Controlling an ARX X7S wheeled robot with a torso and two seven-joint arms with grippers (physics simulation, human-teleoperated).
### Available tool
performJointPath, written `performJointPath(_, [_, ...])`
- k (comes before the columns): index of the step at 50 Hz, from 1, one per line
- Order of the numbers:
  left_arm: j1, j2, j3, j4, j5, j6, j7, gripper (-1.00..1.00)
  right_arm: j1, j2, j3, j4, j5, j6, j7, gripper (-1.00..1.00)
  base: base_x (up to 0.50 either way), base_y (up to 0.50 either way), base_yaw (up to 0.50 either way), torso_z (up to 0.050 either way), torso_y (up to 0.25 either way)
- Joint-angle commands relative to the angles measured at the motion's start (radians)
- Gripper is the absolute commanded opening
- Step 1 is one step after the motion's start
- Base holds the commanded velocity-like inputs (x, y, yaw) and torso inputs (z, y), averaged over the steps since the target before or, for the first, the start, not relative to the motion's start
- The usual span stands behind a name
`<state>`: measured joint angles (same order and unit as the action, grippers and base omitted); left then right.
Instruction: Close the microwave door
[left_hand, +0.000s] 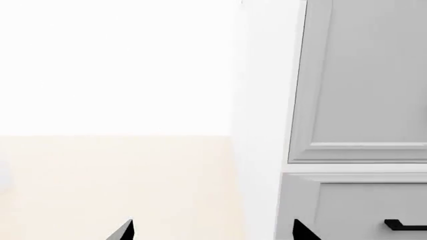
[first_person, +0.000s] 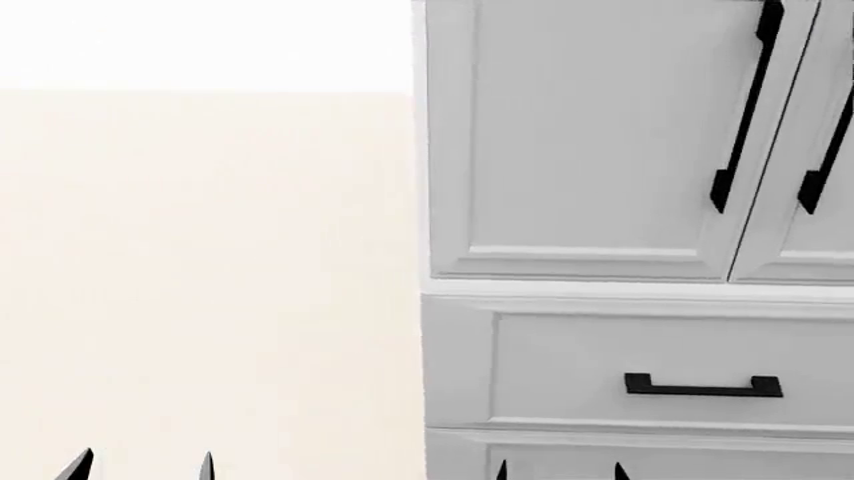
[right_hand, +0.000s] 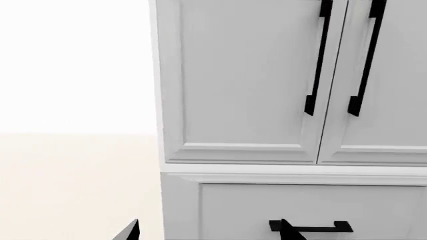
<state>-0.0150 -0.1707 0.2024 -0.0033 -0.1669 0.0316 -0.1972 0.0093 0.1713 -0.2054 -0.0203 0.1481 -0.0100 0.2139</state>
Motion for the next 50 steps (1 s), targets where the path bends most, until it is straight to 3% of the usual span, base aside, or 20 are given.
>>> performJointPath(1, [-0.002,-0.005,0.007,0.000,-0.006,0.001,-0.006,1.00,0.001,0.005,-0.006,0.001,0.006,0.000,0.006,1.00,0.00,0.50,0.00,0.000,0.000])
performJointPath(15, [-0.003,-0.011,0.015,-0.001,-0.011,0.003,-0.013,1.00,0.005,0.017,-0.041,-0.005,-0.036,0.020,0.025,1.00,0.00,0.47,0.00,0.000,0.000])
performJointPath(25, [0.000,-0.016,0.020,0.004,-0.014,0.006,-0.019,1.00,0.049,0.008,-0.037,-0.004,-0.025,0.222,0.064,1.00,0.00,0.00,0.00,0.000,0.000])
performJointPath(43, [-0.002,-0.023,0.030,0.009,-0.021,0.003,-0.028,1.00,0.048,0.021,-0.054,0.005,-0.001,0.197,0.037,1.00,0.01,0.00,0.00,0.000,0.000])
performJointPath(50, [-0.005,-0.025,0.033,-0.001,-0.024,0.011,-0.029,1.00,0.050,0.028,-0.071,0.008,-0.014,0.192,0.037,1.00,0.46,0.00,0.00,0.000,0.000])
